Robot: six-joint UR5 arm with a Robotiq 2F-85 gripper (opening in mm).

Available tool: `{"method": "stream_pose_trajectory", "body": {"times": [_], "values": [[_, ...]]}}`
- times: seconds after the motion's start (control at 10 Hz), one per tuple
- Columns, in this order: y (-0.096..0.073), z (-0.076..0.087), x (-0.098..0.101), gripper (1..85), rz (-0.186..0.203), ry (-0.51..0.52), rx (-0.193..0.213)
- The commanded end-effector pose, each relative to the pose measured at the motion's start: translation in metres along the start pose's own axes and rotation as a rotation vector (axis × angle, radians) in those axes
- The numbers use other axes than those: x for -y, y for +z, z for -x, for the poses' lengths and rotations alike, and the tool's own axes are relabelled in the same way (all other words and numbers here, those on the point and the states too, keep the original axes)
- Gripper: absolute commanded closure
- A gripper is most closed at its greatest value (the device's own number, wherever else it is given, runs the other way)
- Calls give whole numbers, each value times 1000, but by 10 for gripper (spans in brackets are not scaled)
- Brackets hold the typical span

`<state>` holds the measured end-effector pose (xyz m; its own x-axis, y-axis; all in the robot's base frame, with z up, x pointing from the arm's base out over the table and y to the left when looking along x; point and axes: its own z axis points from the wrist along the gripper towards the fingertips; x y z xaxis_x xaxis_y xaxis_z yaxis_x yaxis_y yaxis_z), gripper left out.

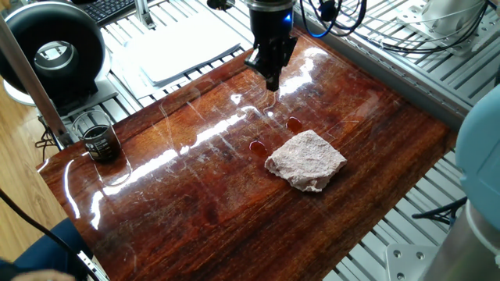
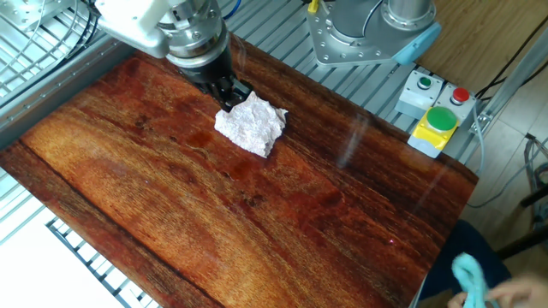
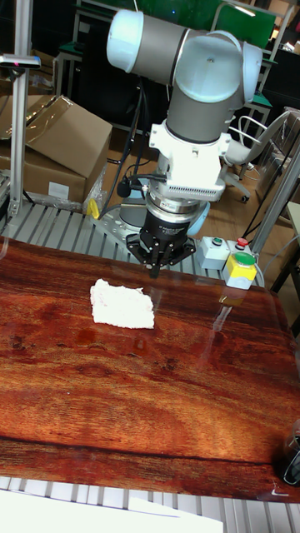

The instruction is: Clean the table with a cloth

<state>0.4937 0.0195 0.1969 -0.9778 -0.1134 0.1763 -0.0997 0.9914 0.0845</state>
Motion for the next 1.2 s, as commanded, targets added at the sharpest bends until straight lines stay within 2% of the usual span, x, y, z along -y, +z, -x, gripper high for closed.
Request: {"method": "stream_pose_trajectory", "body": {"times": [0.0, 0.1, 0.2, 0.3, 0.4, 0.5, 0.6, 0.7, 0.8, 0.9, 1.1], "values": [[-6, 5, 4, 847, 12, -9, 91], [0, 5, 14, 847, -5, -46, 144], [13, -9, 28, 847, -34, -125, 149], [22, -8, 39, 847, -64, -179, 169], [26, -7, 29, 847, -27, -214, 175], [22, -9, 27, 847, -28, -234, 156], [13, -9, 30, 847, -53, -244, 142], [-2, -9, 30, 847, -74, -253, 135], [-29, -10, 16, 847, -67, -254, 116], [-43, -10, 5, 847, -69, -252, 106], [-50, -14, 2, 847, -77, -253, 92]]}}
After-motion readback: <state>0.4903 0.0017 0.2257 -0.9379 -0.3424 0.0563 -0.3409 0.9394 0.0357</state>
